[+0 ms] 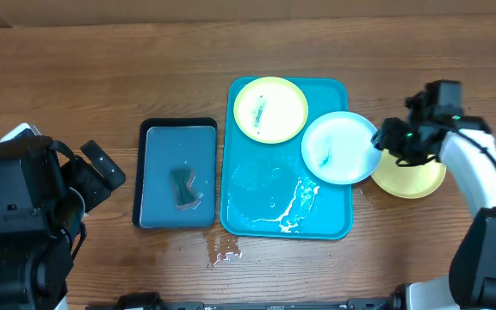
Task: Clean dirty plates on tray and stack at the side
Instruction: 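Slide the light-blue plate down on the tray with the right gripper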
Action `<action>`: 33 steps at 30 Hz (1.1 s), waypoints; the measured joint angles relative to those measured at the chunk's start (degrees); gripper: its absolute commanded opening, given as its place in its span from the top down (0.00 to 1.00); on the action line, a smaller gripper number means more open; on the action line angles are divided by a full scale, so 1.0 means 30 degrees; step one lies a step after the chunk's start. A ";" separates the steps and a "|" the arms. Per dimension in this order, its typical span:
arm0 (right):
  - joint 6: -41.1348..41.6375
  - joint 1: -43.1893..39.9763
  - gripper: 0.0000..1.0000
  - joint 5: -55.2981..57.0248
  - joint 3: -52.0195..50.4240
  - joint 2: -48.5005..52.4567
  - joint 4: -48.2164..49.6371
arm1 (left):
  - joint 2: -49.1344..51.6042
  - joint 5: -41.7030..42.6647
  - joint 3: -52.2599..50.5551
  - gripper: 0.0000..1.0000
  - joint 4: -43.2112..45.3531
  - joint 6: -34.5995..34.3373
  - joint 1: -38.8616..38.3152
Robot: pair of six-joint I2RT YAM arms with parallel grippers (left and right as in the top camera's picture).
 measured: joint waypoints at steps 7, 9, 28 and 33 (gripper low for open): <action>0.0393 0.1137 0.96 0.1545 -0.1639 0.0051 0.1209 | 0.0000 0.0007 0.0000 0.00 0.0007 0.0000 0.0000; 0.0852 0.1137 0.96 0.1719 -0.1494 0.0051 0.0270 | 0.0000 0.0000 0.0000 0.00 0.0007 0.0000 0.0000; 0.3446 0.6921 0.96 0.0299 -0.0306 -0.3024 -0.4116 | 0.0000 0.0022 0.0000 0.00 0.0000 0.0000 0.0000; 0.5719 0.8065 0.89 0.0867 -0.2251 -0.2127 -0.2317 | 0.0000 0.1275 0.0000 0.00 -0.0138 -0.0007 0.0000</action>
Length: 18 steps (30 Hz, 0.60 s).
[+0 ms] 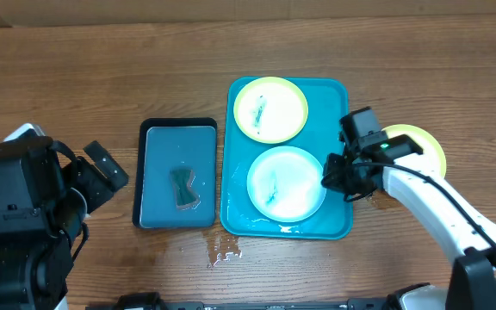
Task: Clean dirty plates on tray and stack at the side
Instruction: 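Slide the light-blue plate down on the tray with the right gripper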
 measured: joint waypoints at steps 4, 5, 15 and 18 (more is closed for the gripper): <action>0.0357 -0.0007 0.81 0.0299 -0.0197 0.0291 0.0991 | 0.0204 0.1814 0.0000 0.14 -0.0226 0.0007 0.0000; 0.0175 -0.0007 0.80 0.0335 -0.0036 0.0277 0.0882 | 0.0335 0.2215 -0.0036 0.17 -0.0284 0.0102 0.0000; -0.1974 -0.0007 0.72 0.0423 0.3053 -0.3599 -0.1370 | 0.3169 0.4422 -0.4371 0.20 0.0743 0.3067 -0.0736; -0.2193 -0.0007 0.72 0.0423 0.3337 -0.5107 -0.1989 | 0.4648 0.4539 -0.6331 0.35 0.2178 0.3475 -0.1778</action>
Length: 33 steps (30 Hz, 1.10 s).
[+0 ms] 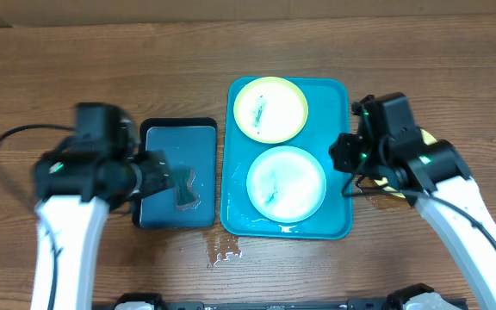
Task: Clean dirty plates on tray and stack at the side
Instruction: 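Slide the light-blue plate down on the tray with the right gripper, then grasp the sponge in the basin with the left gripper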
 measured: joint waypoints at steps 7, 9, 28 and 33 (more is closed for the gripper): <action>-0.0066 0.0000 0.72 0.0000 -0.0117 -0.0007 -0.1719 | 0.4561 -0.0787 -0.2098 0.62 0.3133 -0.0058 -0.1734; -0.0073 0.0000 0.72 0.0000 -0.0299 0.0007 -0.1719 | 0.6047 -0.0940 -0.2106 0.62 0.3934 -0.0146 -0.1887; 0.2812 -0.0080 0.71 0.2594 -0.1756 0.0153 -0.1574 | 1.2080 -0.1413 -0.1064 0.96 0.3555 -0.0947 -0.2127; 0.4175 -0.0335 0.72 0.3672 -0.2186 0.1355 -0.0933 | 1.1468 -0.2215 0.0882 0.96 0.2229 -0.0940 -0.2127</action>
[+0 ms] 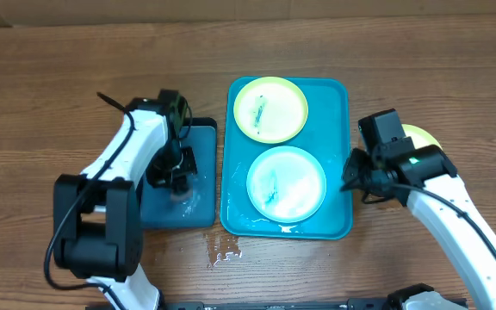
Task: Clean dirty plates on tray and stack at the side
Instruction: 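Grasp the sponge in the basin with the left gripper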
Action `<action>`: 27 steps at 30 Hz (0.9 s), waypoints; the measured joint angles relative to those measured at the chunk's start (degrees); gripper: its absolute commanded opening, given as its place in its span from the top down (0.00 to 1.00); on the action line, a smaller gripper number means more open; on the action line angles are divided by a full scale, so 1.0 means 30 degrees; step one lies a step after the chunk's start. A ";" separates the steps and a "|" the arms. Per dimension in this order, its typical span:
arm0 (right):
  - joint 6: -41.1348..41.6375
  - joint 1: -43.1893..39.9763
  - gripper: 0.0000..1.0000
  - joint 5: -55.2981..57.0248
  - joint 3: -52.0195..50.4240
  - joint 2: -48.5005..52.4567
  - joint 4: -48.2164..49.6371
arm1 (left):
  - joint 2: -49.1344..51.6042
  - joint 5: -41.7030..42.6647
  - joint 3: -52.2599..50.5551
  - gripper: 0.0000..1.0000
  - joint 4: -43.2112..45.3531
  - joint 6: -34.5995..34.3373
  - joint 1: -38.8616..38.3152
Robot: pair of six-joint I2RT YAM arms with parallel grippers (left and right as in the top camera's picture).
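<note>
A teal tray (338, 226) lies mid-table. On its far half rests a yellow-green plate (270, 108) with a dark smear. On its near half sits a white plate (287, 182) with a green smear. My right gripper (349, 176) hovers at the tray's right edge, just right of the white plate, open and holding nothing. A yellow plate (422, 135) lies on the table to the right, mostly hidden by the right arm. My left gripper (176, 172) is down in the dark basin (158, 211), open over the sponge (182, 191), which is largely hidden.
Spilled water (224, 250) spots the table in front of the tray and basin. The right arm crosses the near right of the table. The left arm reaches in from the near left over the basin's left side.
My left gripper moved from the basin's left edge to directly over the sponge. The right gripper shifted slightly nearer along the tray's right edge. Both plates on the tray stayed put.
First my right gripper held the white plate over the tray's right edge, with the left arm parked at the near left. Then the plate lay on the tray's near half. The right gripper let go and backed off; the left arm reached the basin and now sits over the sponge.
</note>
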 measured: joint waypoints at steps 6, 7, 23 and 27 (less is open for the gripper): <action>-0.2346 -0.0087 0.68 -0.2273 -0.0124 0.2732 0.2346 | -0.2251 -0.0452 0.1042 0.96 -0.0255 0.0124 0.0000; -0.2681 -0.0087 0.68 -0.2681 -0.0124 0.3198 0.2521 | -0.2528 -0.0481 0.1078 0.96 -0.0270 0.0146 0.0000; -0.4838 -0.0124 0.95 -0.4881 -0.0168 0.8284 0.4881 | -0.2732 -0.0546 0.1093 0.96 -0.0517 0.1472 -0.1290; -0.5129 -0.0095 0.96 -0.5515 -0.0175 0.8313 0.5005 | -0.2732 0.0576 0.1093 0.96 0.0641 0.1443 -0.1865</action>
